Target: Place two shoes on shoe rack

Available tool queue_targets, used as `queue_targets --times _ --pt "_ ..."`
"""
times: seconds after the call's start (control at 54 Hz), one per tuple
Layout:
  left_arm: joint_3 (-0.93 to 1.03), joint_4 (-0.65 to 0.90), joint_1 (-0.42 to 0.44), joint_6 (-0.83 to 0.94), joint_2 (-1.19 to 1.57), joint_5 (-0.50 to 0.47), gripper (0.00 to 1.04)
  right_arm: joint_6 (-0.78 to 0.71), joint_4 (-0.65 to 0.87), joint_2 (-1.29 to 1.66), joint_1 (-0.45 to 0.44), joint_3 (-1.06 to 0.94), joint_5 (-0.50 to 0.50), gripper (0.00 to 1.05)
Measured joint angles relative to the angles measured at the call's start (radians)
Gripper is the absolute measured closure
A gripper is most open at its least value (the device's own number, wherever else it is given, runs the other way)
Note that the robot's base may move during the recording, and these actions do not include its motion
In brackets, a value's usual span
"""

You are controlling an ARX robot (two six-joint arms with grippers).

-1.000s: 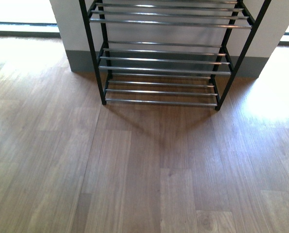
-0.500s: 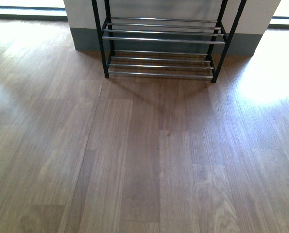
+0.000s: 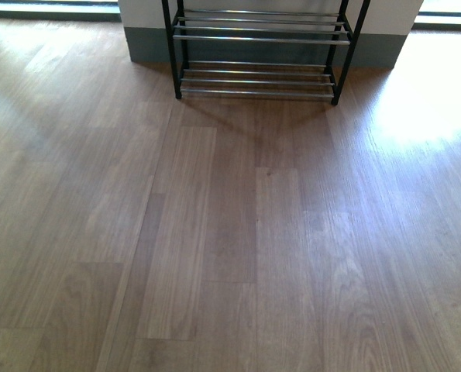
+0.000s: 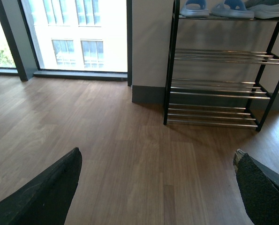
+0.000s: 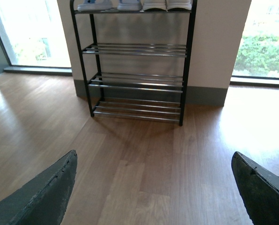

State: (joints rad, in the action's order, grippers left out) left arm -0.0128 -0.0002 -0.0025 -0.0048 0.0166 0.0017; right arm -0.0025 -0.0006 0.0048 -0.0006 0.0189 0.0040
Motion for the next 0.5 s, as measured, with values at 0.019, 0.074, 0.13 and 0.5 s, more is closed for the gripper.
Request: queue_targets --times 0.019,0.074,0.13,0.5 --pt "0.0 0.0 0.0 0.0 0.0 0.0 0.09 0.0 0.0 0.0 0.0 0.0 0.0 0.09" --pt "0.0 0.0 0.0 0.0 0.0 -0.001 0.09 0.0 0.0 0.0 0.0 0.0 -0.001 0.09" --pt "0.0 0.0 0.0 0.0 0.0 -0.003 0.09 0.0 0.0 0.0 0.0 0.0 -0.004 0.09" --pt "0.0 0.0 0.0 0.0 0.0 -0.003 0.09 0.0 0.0 0.0 0.0 0.0 -0.005 0.09"
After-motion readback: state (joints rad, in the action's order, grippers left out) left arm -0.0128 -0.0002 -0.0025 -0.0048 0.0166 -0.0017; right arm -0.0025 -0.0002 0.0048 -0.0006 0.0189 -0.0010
